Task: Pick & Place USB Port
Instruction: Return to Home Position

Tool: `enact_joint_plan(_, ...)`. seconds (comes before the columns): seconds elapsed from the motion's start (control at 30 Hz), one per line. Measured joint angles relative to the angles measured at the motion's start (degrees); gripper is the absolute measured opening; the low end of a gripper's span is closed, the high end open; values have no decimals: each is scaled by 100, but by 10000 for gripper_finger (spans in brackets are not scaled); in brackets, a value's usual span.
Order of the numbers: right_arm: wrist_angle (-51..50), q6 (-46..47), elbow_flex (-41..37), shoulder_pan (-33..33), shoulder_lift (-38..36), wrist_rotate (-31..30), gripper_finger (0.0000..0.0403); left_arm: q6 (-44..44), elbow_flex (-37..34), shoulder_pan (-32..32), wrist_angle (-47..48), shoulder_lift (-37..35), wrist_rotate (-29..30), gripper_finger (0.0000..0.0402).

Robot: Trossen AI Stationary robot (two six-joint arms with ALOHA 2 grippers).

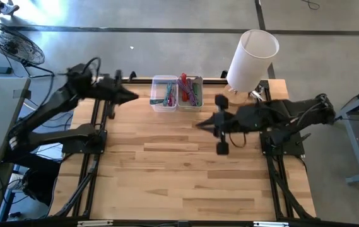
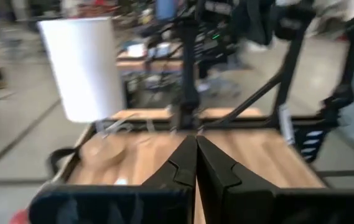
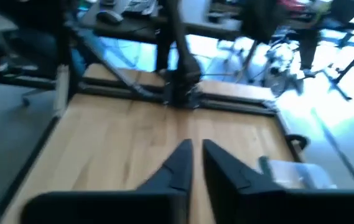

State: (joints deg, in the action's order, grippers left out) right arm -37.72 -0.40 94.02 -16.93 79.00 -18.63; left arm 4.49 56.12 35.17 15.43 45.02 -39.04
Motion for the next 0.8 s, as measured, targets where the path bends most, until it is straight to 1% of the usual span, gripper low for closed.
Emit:
enact_joint_plan(0.03,71,-77,0,117,0,28,21,78,0,-105,304,-240,327,1)
enact_joint_plan(0.07,167,-121,0,235,0,20,14,164,0,-219,591,-463,662,1)
enact_joint_plan(0.17,501,-165,0,630,0,80,20,398,0,-534,1353,-1098,1575,1)
enact_joint_plan(0.23,619,-252,0,922,0,273,7,515,0,-702,1801,-1515,2092,1)
enact_joint_plan(0.3,717,-264,0,1199,1,375,5,616,0,-816,2209,-1885,2507,1)
enact_joint_plan(0.47,931,-370,0,1794,44,776,2,864,-2,-856,2909,-2757,3106,0)
enact_joint_plan(0.63,1104,-506,0,2246,214,1213,1,966,-9,-858,3263,-3330,3539,0)
enact_joint_plan(0.7,1121,-486,0,2387,350,1486,1,919,-88,-858,3249,-3508,3786,0)
enact_joint_plan(0.8,1167,-499,0,2516,548,1727,1,698,-531,-857,2837,-3870,3903,0)
